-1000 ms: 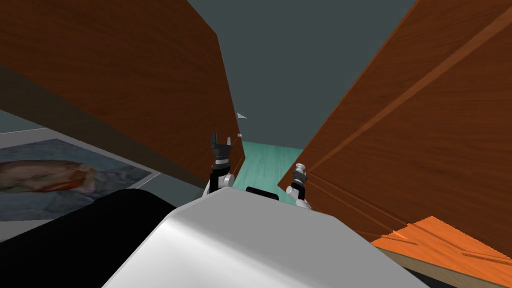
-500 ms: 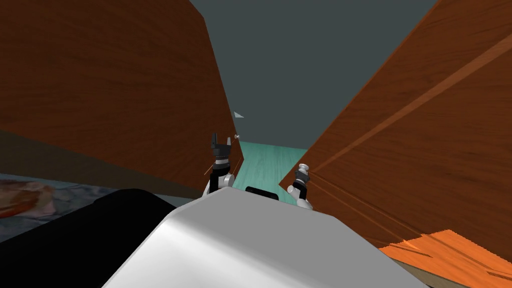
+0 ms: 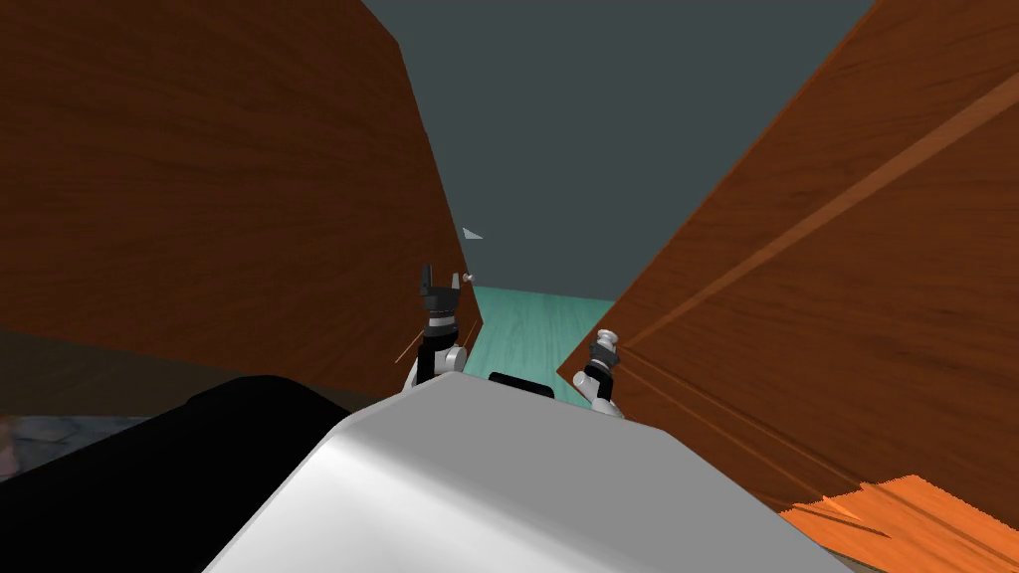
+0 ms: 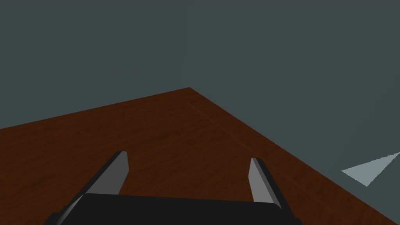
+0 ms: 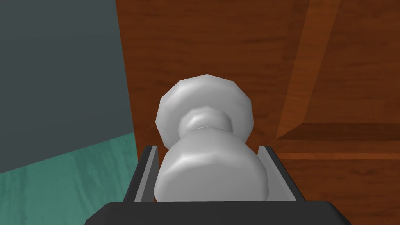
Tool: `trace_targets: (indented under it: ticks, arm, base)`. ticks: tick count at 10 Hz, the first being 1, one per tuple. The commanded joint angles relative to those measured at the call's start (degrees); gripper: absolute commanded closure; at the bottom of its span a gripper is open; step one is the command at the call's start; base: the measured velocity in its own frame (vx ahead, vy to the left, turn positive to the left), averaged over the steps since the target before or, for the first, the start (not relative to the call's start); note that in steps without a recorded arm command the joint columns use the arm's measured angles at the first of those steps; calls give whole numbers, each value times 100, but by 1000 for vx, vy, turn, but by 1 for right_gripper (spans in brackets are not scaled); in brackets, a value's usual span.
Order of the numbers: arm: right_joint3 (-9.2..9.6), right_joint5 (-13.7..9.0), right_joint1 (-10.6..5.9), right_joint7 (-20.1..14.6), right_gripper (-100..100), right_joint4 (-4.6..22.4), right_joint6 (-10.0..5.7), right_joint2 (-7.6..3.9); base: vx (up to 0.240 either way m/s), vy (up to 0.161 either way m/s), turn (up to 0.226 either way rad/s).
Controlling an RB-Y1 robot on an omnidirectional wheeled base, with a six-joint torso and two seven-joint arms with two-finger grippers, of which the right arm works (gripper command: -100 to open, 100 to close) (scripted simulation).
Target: Push the door open
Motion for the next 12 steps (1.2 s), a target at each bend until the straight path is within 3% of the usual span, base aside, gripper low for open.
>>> trace_targets:
  ticks: [1, 9, 10, 12]
  arm:
    - [-88, -56, -31, 24, 100, -13, -25, -62]
    - [-504, -340, -38, 126, 100, 31, -89, -220]
    - [-458, -312, 19, 118, 100, -9, -60, -184]
    - [-576, -393, 35, 146, 100, -11, -78, -243]
  base:
    - [178, 8, -45]
    - [185, -3, -50]
    - [104, -2, -33]
    - [135, -23, -36]
